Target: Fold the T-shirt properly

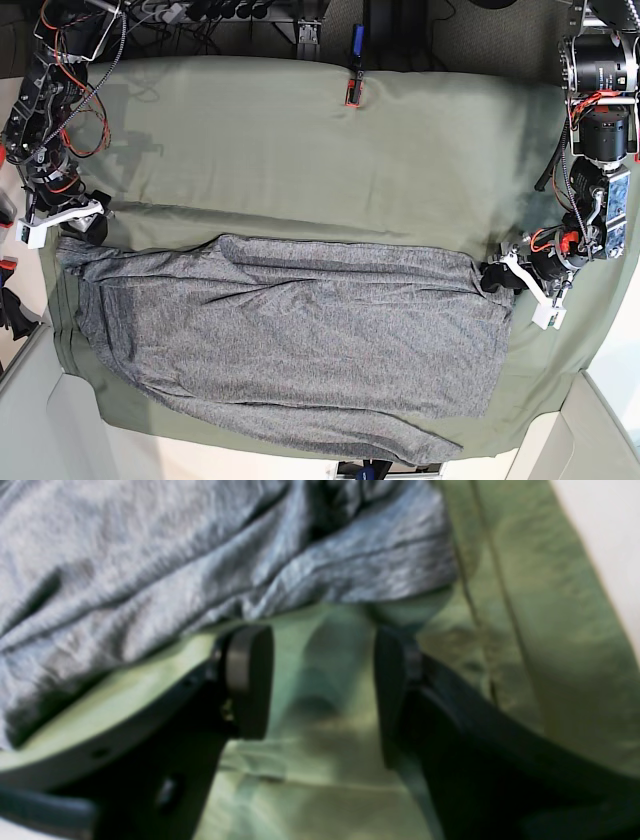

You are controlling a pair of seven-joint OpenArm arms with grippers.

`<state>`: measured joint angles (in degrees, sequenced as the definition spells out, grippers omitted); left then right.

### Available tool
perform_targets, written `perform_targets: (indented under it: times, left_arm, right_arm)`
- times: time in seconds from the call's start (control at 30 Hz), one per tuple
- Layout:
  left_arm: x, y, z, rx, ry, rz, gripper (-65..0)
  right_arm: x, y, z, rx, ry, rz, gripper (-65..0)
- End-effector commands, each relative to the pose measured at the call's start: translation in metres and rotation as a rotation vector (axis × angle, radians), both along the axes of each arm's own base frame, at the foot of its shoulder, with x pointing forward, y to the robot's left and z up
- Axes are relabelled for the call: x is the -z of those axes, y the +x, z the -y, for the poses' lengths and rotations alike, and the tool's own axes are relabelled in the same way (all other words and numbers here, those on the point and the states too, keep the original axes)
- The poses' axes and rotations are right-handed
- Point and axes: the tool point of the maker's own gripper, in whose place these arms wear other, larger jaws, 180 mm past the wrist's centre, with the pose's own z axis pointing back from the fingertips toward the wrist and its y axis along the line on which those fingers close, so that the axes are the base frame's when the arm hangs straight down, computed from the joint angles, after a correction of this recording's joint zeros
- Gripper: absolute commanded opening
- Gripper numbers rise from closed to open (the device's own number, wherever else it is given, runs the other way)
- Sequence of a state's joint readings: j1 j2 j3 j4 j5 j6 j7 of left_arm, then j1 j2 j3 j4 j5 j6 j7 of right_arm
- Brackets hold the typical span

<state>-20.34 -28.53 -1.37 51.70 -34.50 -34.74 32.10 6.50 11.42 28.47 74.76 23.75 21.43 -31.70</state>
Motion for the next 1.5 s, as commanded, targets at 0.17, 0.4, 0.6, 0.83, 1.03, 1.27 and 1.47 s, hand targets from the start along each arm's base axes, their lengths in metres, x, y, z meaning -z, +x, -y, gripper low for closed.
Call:
perform_targets:
  times: [0.17,0.4,0.6,0.83,1.03,1.27,1.47]
  left_arm:
    - [-0.021,0.013,-0.007,-0.006,0.0,0.063,-31.3]
    - [-0.014,0.01,-0.009,-0.011,0.008,0.041,-31.2]
    - [0.004,0.0,-0.016,-0.042,-0.01,-0.008,-28.4]
    - [0.004,0.002,-0.016,-0.053,-0.03,-0.002,-27.4]
    - [0.005,0.004,-0.003,-0.047,-0.057,0.009,-27.4]
    - [0.006,0.012,0.017,-0.032,-0.074,0.049,-27.4]
    - [0.009,0.019,0.01,-0.111,-0.044,0.061,-27.5]
  right_arm:
    - [-0.015,0.014,-0.018,-0.003,0.067,0.086,-32.9]
    - [-0.006,0.016,-0.03,0.049,0.051,0.086,-32.9]
    - [-0.012,0.026,-0.021,0.092,0.001,0.092,-32.9]
    - [-0.017,0.043,-0.023,0.09,-0.003,0.101,-28.1]
    - [-0.004,0.059,-0.028,0.093,0.029,0.074,-26.4]
    - [-0.008,0.064,-0.028,0.094,0.033,0.085,-26.4]
    - [-0.012,0.066,-0.026,0.102,0.028,0.108,-26.4]
